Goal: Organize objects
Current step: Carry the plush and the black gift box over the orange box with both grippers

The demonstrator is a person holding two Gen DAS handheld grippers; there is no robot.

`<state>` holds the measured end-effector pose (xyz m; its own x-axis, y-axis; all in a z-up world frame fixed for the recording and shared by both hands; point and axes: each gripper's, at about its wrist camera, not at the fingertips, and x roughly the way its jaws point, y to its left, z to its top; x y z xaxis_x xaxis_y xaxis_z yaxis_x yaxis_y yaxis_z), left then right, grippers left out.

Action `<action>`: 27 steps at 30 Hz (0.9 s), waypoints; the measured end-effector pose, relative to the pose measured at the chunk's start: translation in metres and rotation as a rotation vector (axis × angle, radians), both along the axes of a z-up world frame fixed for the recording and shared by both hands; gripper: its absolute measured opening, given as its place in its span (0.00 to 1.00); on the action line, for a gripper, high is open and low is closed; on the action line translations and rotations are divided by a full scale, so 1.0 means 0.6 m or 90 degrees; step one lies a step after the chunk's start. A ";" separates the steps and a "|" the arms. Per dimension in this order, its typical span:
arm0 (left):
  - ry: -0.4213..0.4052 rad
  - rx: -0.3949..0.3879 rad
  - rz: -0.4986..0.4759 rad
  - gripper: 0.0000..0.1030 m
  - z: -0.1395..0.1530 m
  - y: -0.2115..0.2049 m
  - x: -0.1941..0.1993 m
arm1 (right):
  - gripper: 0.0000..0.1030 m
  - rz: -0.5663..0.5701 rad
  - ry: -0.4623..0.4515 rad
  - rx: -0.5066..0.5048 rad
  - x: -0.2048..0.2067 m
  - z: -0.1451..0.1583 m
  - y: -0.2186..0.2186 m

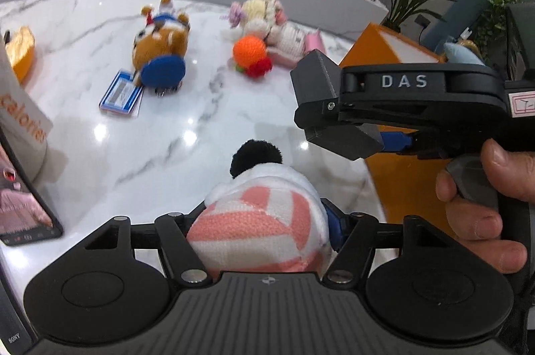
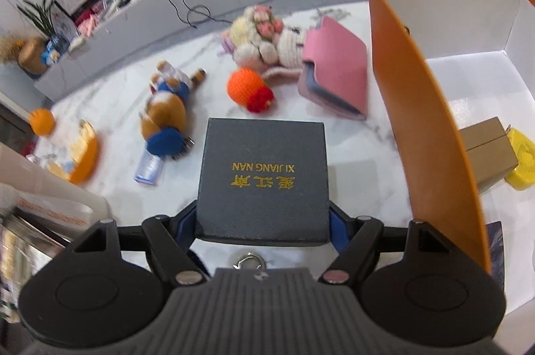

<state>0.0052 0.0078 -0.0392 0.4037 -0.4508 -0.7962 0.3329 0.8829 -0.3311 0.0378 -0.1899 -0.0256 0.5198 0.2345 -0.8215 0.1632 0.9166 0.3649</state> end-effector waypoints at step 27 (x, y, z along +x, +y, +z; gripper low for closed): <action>-0.085 -0.118 -0.034 0.74 0.099 -0.134 0.014 | 0.74 -0.101 -0.159 0.022 -0.084 0.141 -0.145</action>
<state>0.0136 -0.0726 0.0204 0.4713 -0.6076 -0.6393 0.4284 0.7913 -0.4363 -0.0125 -0.2771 0.0592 0.7370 0.1595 -0.6568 0.2050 0.8732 0.4421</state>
